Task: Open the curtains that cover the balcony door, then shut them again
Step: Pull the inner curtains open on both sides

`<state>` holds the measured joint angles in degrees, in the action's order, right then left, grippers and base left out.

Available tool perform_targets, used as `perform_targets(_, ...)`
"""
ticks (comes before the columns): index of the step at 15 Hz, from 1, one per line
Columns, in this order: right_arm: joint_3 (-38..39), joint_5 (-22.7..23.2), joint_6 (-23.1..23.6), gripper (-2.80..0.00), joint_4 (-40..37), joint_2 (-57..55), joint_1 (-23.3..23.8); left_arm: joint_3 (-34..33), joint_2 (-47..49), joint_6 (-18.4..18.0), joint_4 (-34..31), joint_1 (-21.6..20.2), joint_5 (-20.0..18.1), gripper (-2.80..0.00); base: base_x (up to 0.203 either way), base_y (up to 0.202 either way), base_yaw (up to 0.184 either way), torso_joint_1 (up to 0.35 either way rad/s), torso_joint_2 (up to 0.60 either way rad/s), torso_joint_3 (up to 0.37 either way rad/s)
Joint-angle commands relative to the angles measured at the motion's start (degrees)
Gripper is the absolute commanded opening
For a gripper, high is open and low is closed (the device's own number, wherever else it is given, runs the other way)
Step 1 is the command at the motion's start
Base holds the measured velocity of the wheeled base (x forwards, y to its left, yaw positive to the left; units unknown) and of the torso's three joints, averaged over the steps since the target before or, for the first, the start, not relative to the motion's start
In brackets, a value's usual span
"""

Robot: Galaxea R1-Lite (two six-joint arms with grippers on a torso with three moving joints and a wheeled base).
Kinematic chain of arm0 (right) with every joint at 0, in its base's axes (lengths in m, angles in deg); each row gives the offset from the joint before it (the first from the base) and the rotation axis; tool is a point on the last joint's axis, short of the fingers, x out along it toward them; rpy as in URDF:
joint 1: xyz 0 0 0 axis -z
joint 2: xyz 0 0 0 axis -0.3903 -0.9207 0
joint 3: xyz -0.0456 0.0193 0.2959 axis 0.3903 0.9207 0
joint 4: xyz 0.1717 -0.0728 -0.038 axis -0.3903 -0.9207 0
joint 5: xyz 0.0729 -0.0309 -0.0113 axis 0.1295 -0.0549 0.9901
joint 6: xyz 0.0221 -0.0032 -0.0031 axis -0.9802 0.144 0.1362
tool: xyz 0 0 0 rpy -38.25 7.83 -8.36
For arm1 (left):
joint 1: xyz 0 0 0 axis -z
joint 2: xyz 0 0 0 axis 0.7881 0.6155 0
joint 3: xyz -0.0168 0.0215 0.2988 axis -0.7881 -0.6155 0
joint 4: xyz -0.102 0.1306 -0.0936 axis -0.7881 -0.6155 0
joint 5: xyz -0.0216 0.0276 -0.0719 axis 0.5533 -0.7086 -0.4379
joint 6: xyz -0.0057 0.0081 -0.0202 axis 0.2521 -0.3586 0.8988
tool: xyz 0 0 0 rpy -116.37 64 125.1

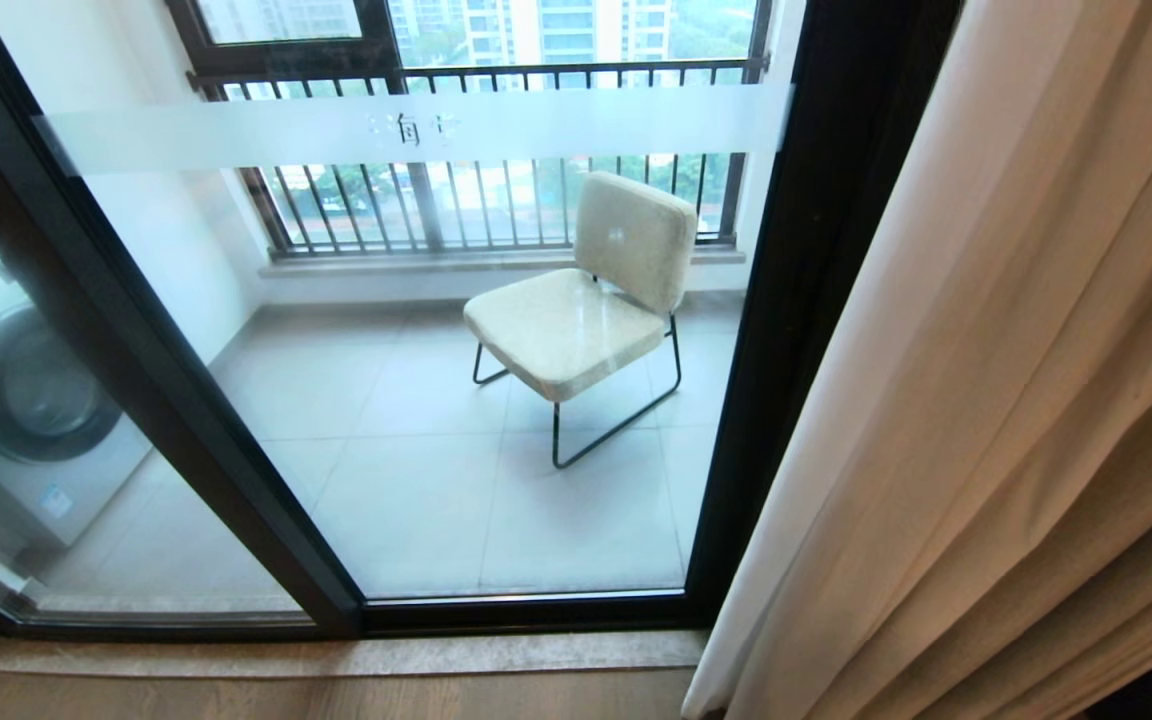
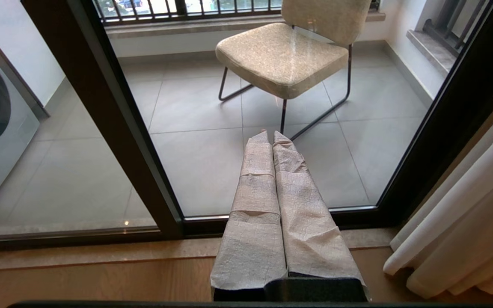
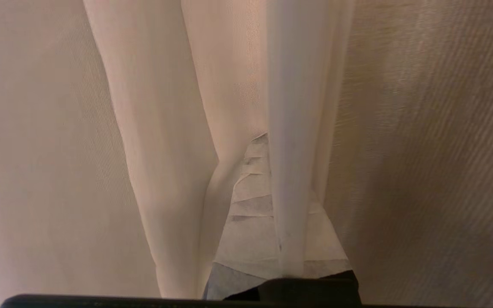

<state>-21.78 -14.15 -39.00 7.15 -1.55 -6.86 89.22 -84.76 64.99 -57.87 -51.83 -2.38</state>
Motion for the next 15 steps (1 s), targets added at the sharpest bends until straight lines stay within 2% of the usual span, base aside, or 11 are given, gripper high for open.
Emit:
perform_targets(1, -1.0, 0.1, -0.6, -2.80, 0.4, -1.0, 3.3, 0.0, 0.0, 0.0, 0.0, 0.0, 0.0, -2.80, 0.000, 0.000, 0.000, 0.000, 0.00, 0.000)
perform_targets(11, -12.7, 0.7, -2.1, -2.80, 0.3, -12.4, 21.9, 0.0, 0.0, 0.0, 0.0, 0.0, 0.0, -2.80, 0.000, 0.000, 0.000, 0.000, 0.00, 0.000)
perform_targets(15, -13.8, 2.9, -2.0, -2.80, 1.1, -15.2, 28.7, 0.0, 0.0, 0.0, 0.0, 0.0, 0.0, -2.80, 0.000, 0.000, 0.000, 0.000, 0.00, 0.000)
